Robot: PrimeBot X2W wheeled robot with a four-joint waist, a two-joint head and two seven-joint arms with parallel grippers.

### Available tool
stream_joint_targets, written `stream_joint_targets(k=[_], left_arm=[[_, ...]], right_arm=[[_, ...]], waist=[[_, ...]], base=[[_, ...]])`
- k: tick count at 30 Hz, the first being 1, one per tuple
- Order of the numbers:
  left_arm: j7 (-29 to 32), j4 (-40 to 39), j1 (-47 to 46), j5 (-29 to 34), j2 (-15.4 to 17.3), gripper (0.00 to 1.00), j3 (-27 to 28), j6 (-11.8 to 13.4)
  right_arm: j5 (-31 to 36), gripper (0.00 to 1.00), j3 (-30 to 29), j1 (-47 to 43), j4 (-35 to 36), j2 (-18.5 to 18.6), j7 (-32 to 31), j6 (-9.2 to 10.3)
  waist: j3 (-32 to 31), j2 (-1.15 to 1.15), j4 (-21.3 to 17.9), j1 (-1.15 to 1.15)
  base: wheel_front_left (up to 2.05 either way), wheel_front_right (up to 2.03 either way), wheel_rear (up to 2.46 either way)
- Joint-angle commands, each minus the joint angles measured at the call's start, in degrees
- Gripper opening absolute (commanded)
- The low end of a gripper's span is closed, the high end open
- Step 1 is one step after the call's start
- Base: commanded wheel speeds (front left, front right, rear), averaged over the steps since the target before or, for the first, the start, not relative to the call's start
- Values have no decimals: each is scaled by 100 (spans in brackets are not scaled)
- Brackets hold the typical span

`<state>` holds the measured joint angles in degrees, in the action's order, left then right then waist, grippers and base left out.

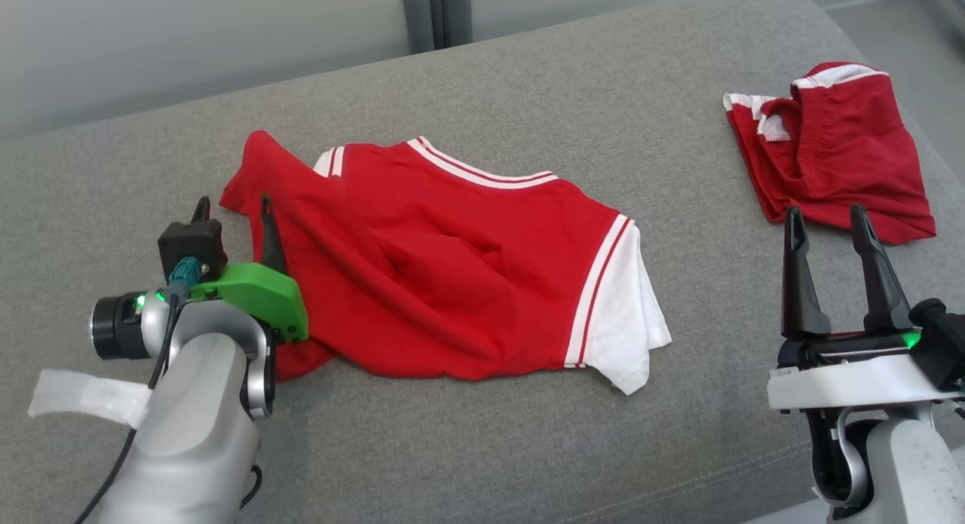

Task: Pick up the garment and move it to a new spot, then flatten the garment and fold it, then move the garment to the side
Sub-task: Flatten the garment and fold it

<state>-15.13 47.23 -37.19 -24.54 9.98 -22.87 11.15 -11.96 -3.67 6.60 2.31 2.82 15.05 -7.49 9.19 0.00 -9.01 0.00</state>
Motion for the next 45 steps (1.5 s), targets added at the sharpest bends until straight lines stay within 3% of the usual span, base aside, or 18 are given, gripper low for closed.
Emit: stream_joint_targets(k=[1,13,26,45], left_arm=[[1,-191,246,27,48,100,154,-78],[0,-1965,2001,324,-130,100,820,-351],[0,-3501,3721,536,-368,100,1310,-364],[0,-3856,4233,773,-561,100,1540,-613]], right_arm=[[74,100,-29,-78,-16,15,16,0],[442,100,-26,-516,-111,15,16,0],[635,100,377,-906,-241,16,16,0],[665,100,566,-876,-494,15,16,0]], waist=[[-136,0,83,0],[-749,0,252,0],[-1053,0,249,0],[-1171,0,387,0]], base=[[0,0,0],[0,0,0],[0,0,0],[0,0,0]])
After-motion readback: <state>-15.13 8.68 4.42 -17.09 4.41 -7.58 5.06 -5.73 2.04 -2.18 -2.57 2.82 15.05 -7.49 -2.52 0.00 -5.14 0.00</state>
